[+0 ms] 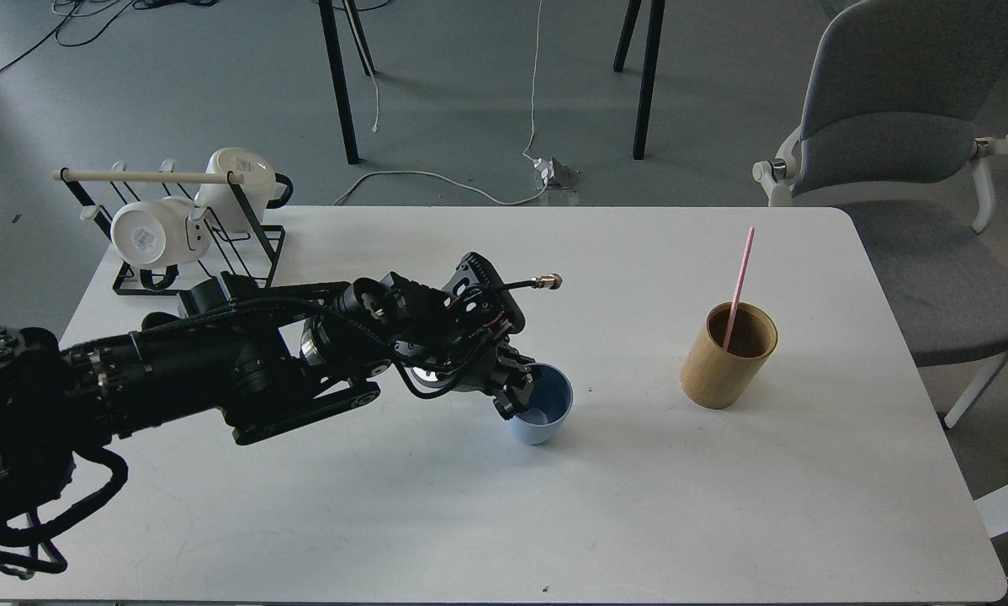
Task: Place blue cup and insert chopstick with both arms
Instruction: 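Carry the blue cup toward the table center and set it down, then release the blue cup and retract the left arm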
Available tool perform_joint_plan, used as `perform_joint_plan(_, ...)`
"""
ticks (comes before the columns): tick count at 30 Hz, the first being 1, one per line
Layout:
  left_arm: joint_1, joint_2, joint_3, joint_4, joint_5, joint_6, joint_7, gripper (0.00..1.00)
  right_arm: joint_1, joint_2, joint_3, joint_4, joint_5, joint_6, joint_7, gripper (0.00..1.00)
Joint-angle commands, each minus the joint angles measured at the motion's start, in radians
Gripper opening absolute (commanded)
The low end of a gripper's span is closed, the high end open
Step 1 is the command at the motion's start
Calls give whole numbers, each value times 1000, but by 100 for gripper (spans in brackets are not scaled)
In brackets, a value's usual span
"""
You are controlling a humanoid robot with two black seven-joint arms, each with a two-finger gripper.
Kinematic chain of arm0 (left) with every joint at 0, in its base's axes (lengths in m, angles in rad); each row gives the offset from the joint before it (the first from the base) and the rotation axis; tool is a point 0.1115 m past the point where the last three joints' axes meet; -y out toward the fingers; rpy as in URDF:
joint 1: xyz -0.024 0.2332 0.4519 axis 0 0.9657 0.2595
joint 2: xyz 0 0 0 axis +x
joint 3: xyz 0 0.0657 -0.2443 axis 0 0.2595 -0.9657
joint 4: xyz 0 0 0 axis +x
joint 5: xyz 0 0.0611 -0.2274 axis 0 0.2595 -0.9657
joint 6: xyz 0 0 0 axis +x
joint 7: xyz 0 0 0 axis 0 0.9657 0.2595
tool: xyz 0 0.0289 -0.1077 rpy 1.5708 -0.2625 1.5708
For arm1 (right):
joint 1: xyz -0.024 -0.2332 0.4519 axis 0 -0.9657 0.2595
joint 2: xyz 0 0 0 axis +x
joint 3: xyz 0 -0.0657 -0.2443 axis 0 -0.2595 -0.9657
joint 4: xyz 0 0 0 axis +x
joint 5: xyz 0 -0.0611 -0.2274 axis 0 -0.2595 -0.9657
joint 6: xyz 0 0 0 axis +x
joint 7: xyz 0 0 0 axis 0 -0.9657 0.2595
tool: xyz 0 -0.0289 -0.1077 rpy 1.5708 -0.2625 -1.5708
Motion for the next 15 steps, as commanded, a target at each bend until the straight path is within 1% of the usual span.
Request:
perform_joint_plan(1, -5, 12, -18, -10, -12, 0, -9, 58, -11, 0, 0, 2, 0, 0, 0, 99)
perform_joint_plan(3, -6, 18, -51, -10, -55, 0, -12, 73, -11, -3, 0, 2, 0, 0, 0, 99)
perform_joint_plan(4, -6, 27, -82, -10, -92, 0, -12, 76, -11, -6, -3, 3, -1, 0, -1, 99)
perform_joint_plan(7, -6, 65, -171, -21, -178, 0, -27, 78, -12, -26, -31, 12, -6, 0, -11, 99)
perform_joint_plan(9, 0, 102, -253, -22, -254, 0, -53, 84, -11, -58, -83, 43, -15, 0, -9, 99)
perform_joint_plan(10, 3, 114, -293, -18, -303, 0, -66, 86, -11, -80, -112, 64, -15, 0, -9, 99)
perform_joint_plan(12, 8, 133, -372, -10, -433, 0, -87, 86, -8, -136, -179, 132, -17, 0, -8, 99)
perform_joint_plan(15, 17, 150, -470, 34, -671, 0, -90, 87, -9, -244, -274, 288, -37, 0, -3, 99)
